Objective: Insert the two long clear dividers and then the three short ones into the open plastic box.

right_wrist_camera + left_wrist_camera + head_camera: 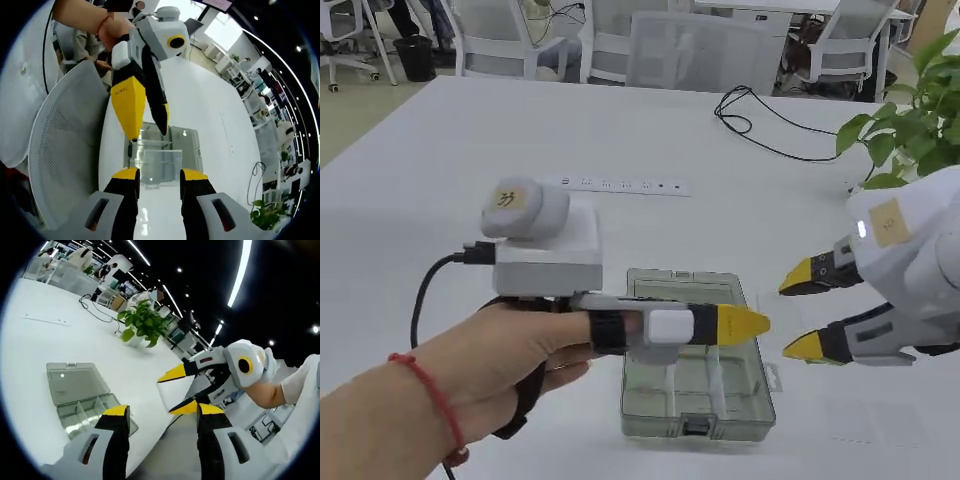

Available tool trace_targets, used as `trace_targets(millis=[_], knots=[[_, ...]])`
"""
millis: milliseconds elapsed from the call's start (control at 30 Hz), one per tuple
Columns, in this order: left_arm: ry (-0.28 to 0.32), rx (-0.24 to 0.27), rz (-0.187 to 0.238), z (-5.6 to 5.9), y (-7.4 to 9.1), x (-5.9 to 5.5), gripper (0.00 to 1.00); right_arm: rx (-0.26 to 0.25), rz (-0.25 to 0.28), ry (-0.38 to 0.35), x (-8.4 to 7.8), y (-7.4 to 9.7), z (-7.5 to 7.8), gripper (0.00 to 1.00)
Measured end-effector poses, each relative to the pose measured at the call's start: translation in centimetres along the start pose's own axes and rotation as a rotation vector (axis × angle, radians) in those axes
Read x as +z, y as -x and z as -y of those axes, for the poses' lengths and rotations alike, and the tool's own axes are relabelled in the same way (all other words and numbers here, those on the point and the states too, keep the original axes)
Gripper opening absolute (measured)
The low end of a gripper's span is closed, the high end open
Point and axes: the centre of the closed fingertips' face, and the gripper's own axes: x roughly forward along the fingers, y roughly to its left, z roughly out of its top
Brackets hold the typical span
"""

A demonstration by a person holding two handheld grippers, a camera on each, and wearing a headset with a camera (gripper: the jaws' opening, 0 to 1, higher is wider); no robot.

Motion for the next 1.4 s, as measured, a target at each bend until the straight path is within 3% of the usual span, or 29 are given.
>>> trace_targets(millis=[267,567,1000,1400], knots=[[0.078,-0.026,-0.025,0.8,-1.1,-1.1,0.28,-0.008,0.027,0.002,1.7,0.5,-0.1,0.33],[0.118,-0.037,-0.019,1.2,-1.0,-1.5,0.14,0.003,0.019,0.029,1.9,0.6,-0.8,0.33],[0.130,-0.063,-0.016,1.8,-1.1,-1.8,0.02,0.010,0.011,0.057,2.3,0.7,-1.3,0.33],[0.156,-0.071,-0.003,1.8,-0.9,-1.9,0.00,0.014,0.007,0.076,2.5,0.5,-1.6,0.33]])
